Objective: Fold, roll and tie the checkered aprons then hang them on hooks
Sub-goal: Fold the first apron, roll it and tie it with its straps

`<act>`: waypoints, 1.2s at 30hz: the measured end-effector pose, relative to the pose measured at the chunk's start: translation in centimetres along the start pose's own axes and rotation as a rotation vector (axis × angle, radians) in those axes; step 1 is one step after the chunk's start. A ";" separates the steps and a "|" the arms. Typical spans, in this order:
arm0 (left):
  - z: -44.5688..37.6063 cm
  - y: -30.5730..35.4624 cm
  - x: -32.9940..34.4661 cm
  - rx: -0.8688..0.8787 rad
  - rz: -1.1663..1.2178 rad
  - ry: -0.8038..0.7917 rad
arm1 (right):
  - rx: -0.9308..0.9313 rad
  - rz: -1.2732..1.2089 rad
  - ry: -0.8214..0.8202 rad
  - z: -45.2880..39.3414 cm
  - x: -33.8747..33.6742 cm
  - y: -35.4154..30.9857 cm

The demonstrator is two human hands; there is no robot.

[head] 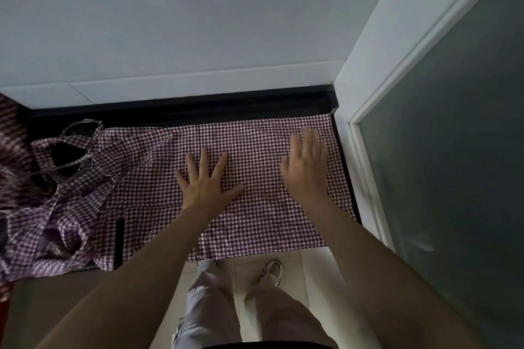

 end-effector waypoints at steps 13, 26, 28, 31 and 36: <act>-0.6 0.2 0.9 0.019 -0.050 -0.006 | 0.075 0.040 -0.292 0.9 4.2 3.7; 0.4 -10.6 -10.6 0.041 0.128 0.408 | -0.296 -0.026 -0.359 1.2 3.4 -16.6; 0.5 -15.7 -11.5 -0.073 0.077 0.373 | -0.321 -0.038 -0.367 1.4 3.7 -19.9; 0.3 -22.8 -11.1 -0.196 0.057 0.165 | -0.267 -0.026 -0.406 1.3 4.7 -22.9; -0.2 -29.8 -9.1 -0.200 0.159 -0.168 | -0.065 0.066 -0.391 1.1 5.0 -23.9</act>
Point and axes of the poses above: each hand's wrist, its own z-axis away from the middle knuckle, its own x-axis out of the palm, y = z × x, the point moved 7 cm from there along -z, towards the middle knuckle, and after that the axes turned 1 degree about -y, right-handed, at the moved point
